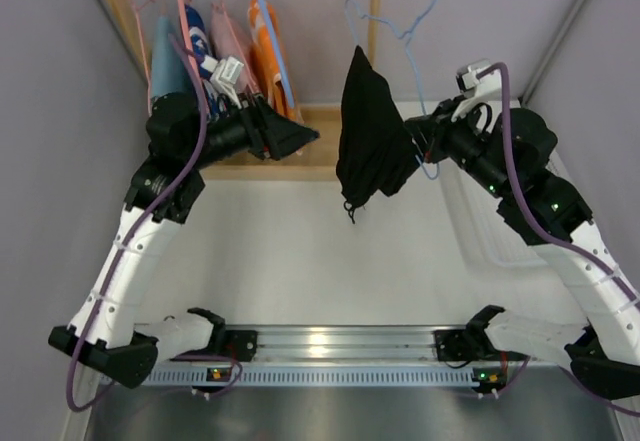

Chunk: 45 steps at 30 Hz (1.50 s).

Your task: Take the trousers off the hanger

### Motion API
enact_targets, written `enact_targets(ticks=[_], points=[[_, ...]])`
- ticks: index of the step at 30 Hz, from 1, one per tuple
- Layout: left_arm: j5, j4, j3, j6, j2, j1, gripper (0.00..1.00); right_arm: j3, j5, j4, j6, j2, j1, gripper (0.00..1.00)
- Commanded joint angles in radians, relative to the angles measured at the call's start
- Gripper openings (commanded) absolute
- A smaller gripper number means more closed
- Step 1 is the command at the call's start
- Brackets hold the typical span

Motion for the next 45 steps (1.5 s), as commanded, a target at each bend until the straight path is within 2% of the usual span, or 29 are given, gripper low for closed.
enact_targets(ticks=[1, 8, 12, 16, 27, 34, 38, 39, 42, 44, 45], points=[[-0.071, 0.144, 0.068, -0.13, 0.057, -0.068, 0.85, -0.01, 0.073, 0.077, 0.045, -0.052, 0.019, 0.0], [-0.212, 0.221, 0.232, -0.196, 0.241, -0.272, 0.81, -0.097, 0.095, 0.077, 0.052, -0.1, 0.022, 0.0], [-0.272, 0.284, 0.324, -0.242, 0.339, -0.352, 0.7, -0.119, 0.125, 0.08, 0.072, -0.112, 0.035, 0.0], [-0.297, 0.284, 0.364, -0.352, 0.416, -0.382, 0.68, -0.134, 0.119, 0.085, 0.083, -0.121, 0.039, 0.0], [-0.346, 0.269, 0.441, -0.409, 0.528, -0.441, 0.65, -0.142, 0.069, 0.087, 0.109, -0.129, 0.04, 0.0], [-0.344, 0.282, 0.484, -0.422, 0.568, -0.468, 0.59, -0.137, 0.045, 0.097, 0.109, -0.102, 0.062, 0.0], [-0.361, 0.286, 0.473, -0.419, 0.563, -0.468, 0.45, -0.143, 0.042, 0.103, 0.111, -0.098, 0.077, 0.0], [-0.361, 0.284, 0.47, -0.423, 0.563, -0.468, 0.37, -0.145, 0.036, 0.108, 0.112, -0.098, 0.081, 0.0], [-0.364, 0.284, 0.459, -0.443, 0.56, -0.468, 0.24, -0.156, 0.029, 0.119, 0.106, -0.098, 0.086, 0.0], [-0.367, 0.284, 0.456, -0.449, 0.56, -0.468, 0.19, -0.163, 0.013, 0.123, 0.103, -0.097, 0.089, 0.0], [-0.367, 0.286, 0.453, -0.454, 0.558, -0.468, 0.08, -0.168, 0.01, 0.13, 0.102, -0.097, 0.089, 0.0]])
